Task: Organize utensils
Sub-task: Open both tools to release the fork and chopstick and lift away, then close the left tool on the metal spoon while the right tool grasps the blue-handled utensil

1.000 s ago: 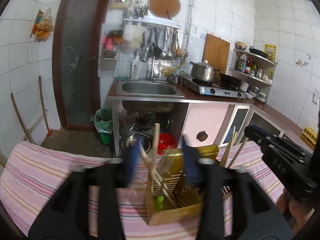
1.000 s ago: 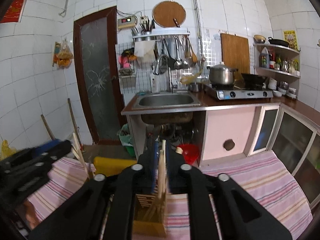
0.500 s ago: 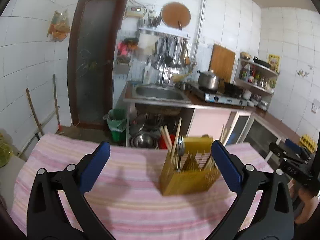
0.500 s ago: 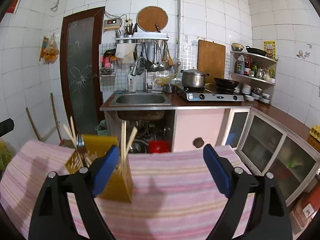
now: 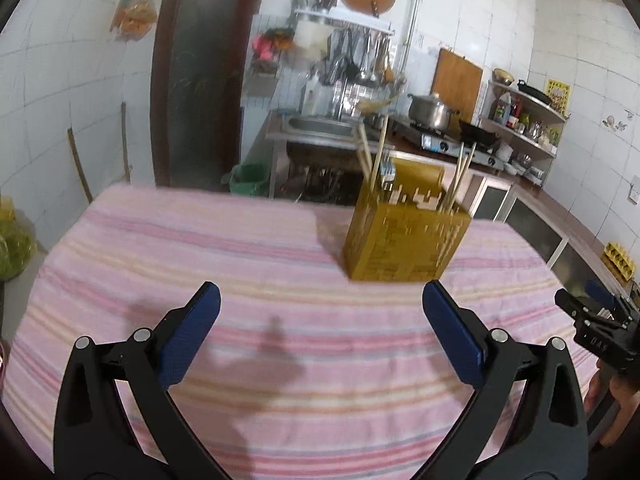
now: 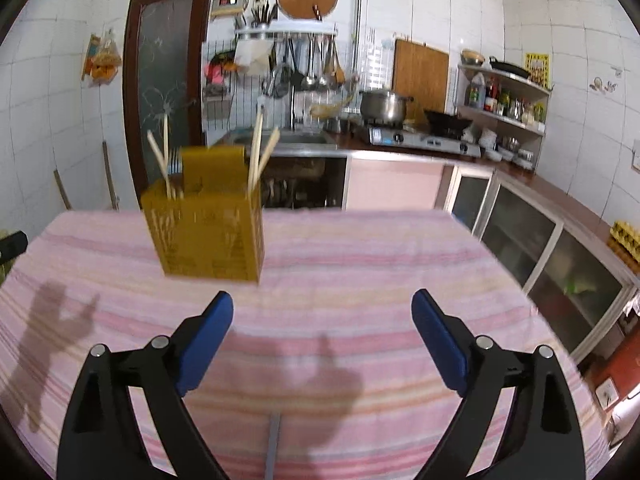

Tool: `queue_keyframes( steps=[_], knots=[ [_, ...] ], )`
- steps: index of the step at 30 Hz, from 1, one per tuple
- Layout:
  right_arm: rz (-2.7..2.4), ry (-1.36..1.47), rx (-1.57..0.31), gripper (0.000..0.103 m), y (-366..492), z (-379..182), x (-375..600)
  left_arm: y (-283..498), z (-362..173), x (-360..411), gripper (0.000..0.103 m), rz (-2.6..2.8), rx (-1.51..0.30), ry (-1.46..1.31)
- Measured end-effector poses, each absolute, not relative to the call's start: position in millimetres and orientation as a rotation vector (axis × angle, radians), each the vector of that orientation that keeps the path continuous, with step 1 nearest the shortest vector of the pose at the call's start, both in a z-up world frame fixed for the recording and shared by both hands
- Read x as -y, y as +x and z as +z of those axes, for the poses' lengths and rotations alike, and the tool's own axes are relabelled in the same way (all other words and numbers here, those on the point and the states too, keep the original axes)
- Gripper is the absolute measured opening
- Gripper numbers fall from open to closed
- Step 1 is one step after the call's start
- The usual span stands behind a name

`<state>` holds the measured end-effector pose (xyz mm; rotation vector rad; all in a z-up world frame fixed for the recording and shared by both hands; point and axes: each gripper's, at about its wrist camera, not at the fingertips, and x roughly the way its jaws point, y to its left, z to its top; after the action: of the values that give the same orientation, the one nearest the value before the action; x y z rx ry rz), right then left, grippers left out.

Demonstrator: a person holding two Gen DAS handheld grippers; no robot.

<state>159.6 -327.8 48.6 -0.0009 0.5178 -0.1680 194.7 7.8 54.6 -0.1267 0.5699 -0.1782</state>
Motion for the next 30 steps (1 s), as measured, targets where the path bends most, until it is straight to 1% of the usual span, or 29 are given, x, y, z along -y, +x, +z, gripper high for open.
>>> queue_keyframes(
  steps=[4,7,11,12,13,14,15,16,18,19,20,24,25,30],
  knots=[
    [-0.17,0.049,-0.614,0.089,152,5,327,180,26,1,0.098,-0.182,-0.609,-0.066],
    [-0.174,0.058,-0.677,0.089,149,-17,325,171,6,8,0.098,-0.193,-0.643,-0.02],
    [-0.189,0.043,-0.747,0.088,147,-38,321,167,-19,12,0.098,-0.215,-0.717,-0.034],
    [-0.188,0.045,-0.758,0.085,146,-42,321,166,-24,13,0.098,-0.222,-0.737,-0.036],
    [-0.187,0.045,-0.768,0.079,146,-45,320,166,-27,16,0.098,-0.227,-0.749,-0.03],
    [-0.178,0.046,-0.781,0.067,147,-47,318,165,-30,19,0.098,-0.233,-0.758,-0.013],
    [-0.172,0.047,-0.792,0.06,148,-49,317,163,-31,22,0.098,-0.238,-0.761,0.001],
    [-0.167,0.046,-0.804,0.058,149,-51,316,160,-32,25,0.098,-0.244,-0.762,0.013],
    [-0.156,0.03,-0.826,0.048,153,-56,310,157,-31,29,0.098,-0.265,-0.762,0.032],
    [-0.15,0.022,-0.833,0.045,155,-58,306,156,-31,32,0.098,-0.276,-0.763,0.035],
    [-0.144,0.008,-0.841,0.04,156,-59,303,155,-30,34,0.098,-0.285,-0.765,0.037],
    [-0.118,-0.026,-0.856,0.012,162,-57,293,151,-35,43,0.098,-0.326,-0.791,0.06],
    [-0.12,-0.036,-0.859,0.01,162,-57,291,150,-36,46,0.098,-0.336,-0.798,0.063],
    [-0.116,-0.012,-0.848,0.007,155,-53,298,147,-38,51,0.098,-0.379,-0.814,0.054]
  ],
)
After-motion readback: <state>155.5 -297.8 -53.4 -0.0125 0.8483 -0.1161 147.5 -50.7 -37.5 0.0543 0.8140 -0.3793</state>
